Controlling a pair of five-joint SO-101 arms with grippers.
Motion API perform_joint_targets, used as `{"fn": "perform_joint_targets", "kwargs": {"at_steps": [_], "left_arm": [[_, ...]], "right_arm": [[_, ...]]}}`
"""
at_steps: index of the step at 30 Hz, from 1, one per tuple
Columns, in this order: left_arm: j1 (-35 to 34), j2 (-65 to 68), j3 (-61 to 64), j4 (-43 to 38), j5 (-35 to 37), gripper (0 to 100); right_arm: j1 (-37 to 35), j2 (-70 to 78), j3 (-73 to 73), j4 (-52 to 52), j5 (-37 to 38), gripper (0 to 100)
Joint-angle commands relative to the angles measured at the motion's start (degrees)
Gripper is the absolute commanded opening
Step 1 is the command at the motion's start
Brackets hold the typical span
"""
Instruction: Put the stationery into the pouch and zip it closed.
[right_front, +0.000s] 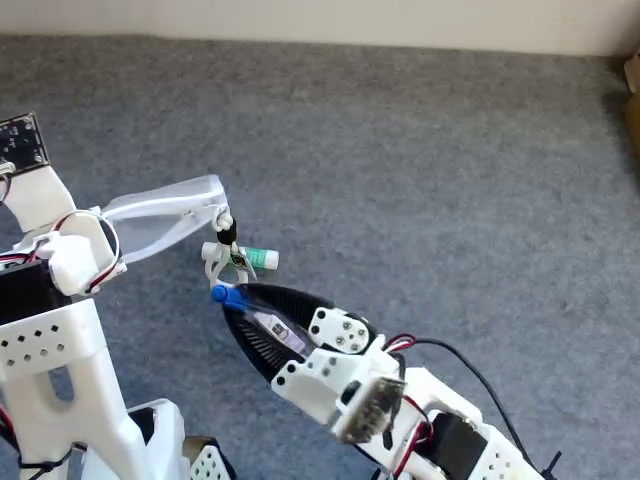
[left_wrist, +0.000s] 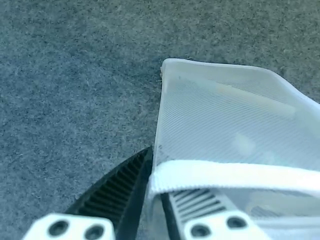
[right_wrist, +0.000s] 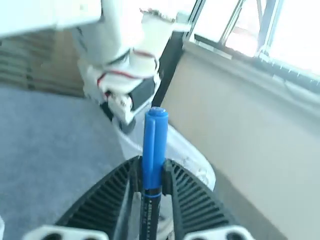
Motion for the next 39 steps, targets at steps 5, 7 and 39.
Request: {"fn": "perform_joint_targets", "kwargs": {"at_steps": [5, 7, 39], "left_arm": [[-0.7, -0.3, -1.3, -1.2, 0.9, 1], [-0.7, -0.3, -1.3, -1.2, 0.9, 1], [-0.7, -0.3, 0.7, -3.7, 1.0, 1]], "right_arm": [[-0.9, 3.6, -1.1, -11.1, 0.4, 0.5], [-0.9, 5.1, -1.1, -13.3, 0.4, 0.5], [-0.7, 27.1, -15.1, -24.4, -9.0, 0.5]]}}
